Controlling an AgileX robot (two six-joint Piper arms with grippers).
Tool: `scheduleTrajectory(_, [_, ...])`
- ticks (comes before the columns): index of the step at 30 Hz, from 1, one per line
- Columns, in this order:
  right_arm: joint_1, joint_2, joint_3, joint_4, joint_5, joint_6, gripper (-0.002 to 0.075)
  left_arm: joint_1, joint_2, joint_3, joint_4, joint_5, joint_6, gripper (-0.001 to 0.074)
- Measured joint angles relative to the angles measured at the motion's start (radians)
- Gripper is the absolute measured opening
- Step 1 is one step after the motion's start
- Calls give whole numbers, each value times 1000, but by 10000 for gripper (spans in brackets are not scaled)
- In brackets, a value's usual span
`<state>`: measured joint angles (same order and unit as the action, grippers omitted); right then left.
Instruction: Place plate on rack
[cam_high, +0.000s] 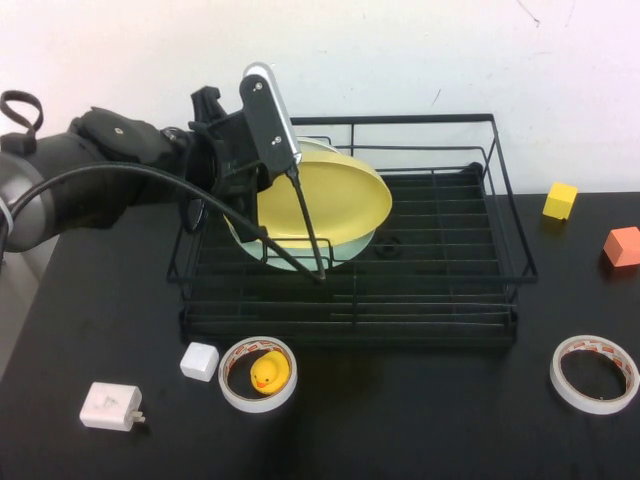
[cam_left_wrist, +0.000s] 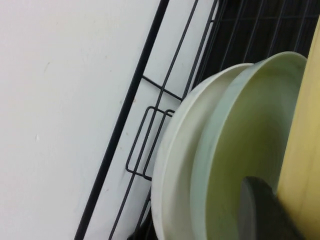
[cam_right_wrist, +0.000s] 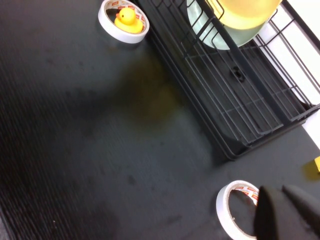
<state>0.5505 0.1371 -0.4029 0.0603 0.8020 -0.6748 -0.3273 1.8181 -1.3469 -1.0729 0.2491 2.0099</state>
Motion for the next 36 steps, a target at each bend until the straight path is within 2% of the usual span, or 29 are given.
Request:
scheduleTrajectory(2, [0,0,0,0,0,0,0,0,2,0,-8,-22,-16,130])
scheduleTrajectory(6, [0,0,0,0,0,0,0,-1,2,0,-41,-93,-47,309])
scheduleTrajectory(9, [0,0,0,0,0,0,0,-1,2,0,-50,-128,-53,408])
scheduleTrajectory(12, [0,0,0,0,0,0,0,-1,2,0,-52,-136,-53,441])
scheduleTrajectory(19, [0,0,0,0,0,2,0,-1,-64,0,-179,-140,-61,448])
scheduleTrajectory(24, [0,0,0,-2,0,8,0,-1,-178,0,-398,-180,-113,363])
scheduleTrajectory(28, [0,0,1,-2,-27,78,0,-1,-307,0,-596,-299,-220,204])
scheduleTrajectory(32, [0,0,17,-2,-121,151,0,-1,-459,24,-654,-418,-344,50])
scheduleTrajectory(36, [0,-1,83,14,-255,192,-1,-1,-612,89,-669,-441,-373,9])
